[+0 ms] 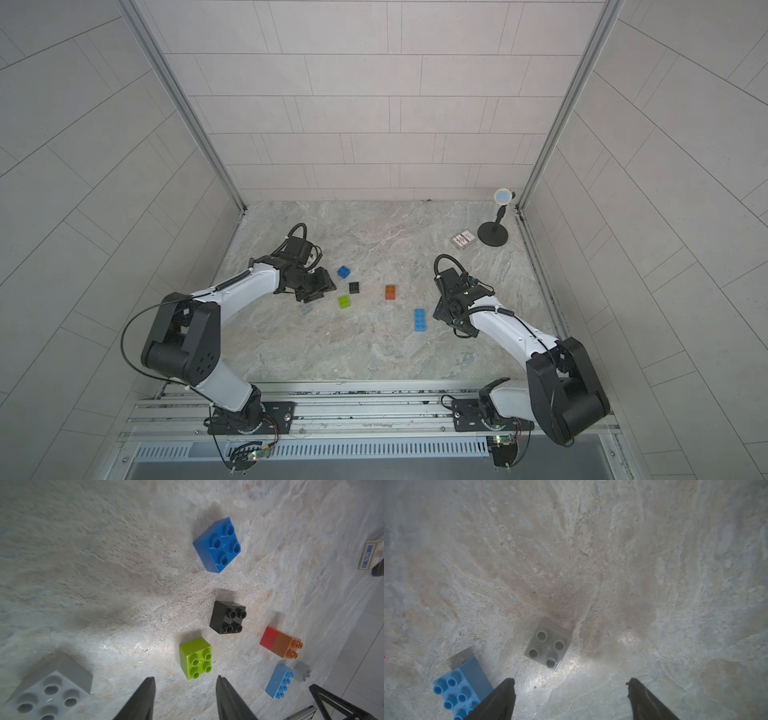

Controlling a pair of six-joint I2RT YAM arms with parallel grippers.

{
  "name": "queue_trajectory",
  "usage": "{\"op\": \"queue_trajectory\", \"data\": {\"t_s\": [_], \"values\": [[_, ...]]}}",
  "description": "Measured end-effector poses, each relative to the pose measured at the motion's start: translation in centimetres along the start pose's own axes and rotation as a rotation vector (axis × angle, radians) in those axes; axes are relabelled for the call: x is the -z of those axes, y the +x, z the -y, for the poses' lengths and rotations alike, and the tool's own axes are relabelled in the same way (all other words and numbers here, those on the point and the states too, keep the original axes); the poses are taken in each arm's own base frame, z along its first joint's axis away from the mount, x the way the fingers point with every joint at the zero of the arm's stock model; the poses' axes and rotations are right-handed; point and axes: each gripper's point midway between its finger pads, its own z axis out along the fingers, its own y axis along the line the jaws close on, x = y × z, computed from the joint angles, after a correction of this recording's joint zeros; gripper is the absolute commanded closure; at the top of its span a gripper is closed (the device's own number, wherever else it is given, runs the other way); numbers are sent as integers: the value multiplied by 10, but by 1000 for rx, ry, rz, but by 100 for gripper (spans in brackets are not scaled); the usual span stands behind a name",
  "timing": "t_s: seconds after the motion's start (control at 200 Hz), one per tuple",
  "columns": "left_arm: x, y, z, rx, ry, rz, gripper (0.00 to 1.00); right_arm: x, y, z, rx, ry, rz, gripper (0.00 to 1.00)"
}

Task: Assemble the letter h with lego
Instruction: Pick up the lego brick from the center of the board, then move the lego brick at the center of the board.

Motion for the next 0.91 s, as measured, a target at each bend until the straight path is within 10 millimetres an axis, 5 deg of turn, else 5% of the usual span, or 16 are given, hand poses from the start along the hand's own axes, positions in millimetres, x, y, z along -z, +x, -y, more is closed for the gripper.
{"op": "queue_trajectory", "data": {"t_s": [0.2,0.44,0.906], "values": [[-21,16,-4,2,-20,-88,52,-21,-2,-7,-39,20,-52,22],[-35,10,-3,-4,-31,-122,53,-32,-4,-6,-49,40,-64,24],[-42,12,6,-19,9,-162,50,-17,-25,-8,83,32,-13,19]]}}
